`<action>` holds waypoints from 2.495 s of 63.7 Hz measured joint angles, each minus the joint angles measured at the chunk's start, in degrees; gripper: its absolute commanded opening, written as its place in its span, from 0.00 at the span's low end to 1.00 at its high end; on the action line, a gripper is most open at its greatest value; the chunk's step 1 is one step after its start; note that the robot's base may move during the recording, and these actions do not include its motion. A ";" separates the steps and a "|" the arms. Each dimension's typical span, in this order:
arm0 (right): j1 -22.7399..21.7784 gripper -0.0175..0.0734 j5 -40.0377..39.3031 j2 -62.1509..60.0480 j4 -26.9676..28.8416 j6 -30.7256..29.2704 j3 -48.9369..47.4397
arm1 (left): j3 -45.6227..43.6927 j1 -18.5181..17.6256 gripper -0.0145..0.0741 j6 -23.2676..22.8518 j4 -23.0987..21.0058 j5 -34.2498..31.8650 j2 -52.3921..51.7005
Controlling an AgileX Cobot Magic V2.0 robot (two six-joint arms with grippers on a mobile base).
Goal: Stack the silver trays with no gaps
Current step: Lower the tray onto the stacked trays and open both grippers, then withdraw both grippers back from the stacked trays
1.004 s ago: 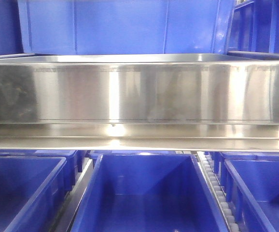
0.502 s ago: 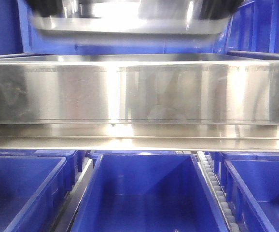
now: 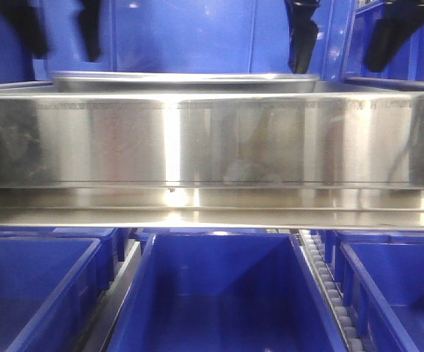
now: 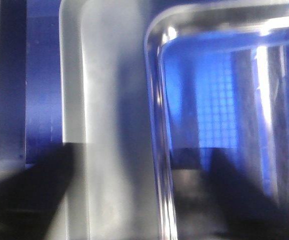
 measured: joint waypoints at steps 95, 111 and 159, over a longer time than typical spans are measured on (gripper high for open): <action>5.50 0.25 -34.24 -80.72 -0.27 -10.52 69.41 | 48.91 -31.24 0.11 -3.03 1.88 -31.76 -45.83; 5.50 0.25 -34.48 -80.72 -0.27 -10.52 69.51 | 49.18 -31.24 0.11 -3.03 1.88 -31.76 -45.83; 5.50 0.25 -34.73 -80.72 -0.27 -10.61 69.51 | 55.86 -17.31 0.11 25.23 -13.47 -33.43 -66.95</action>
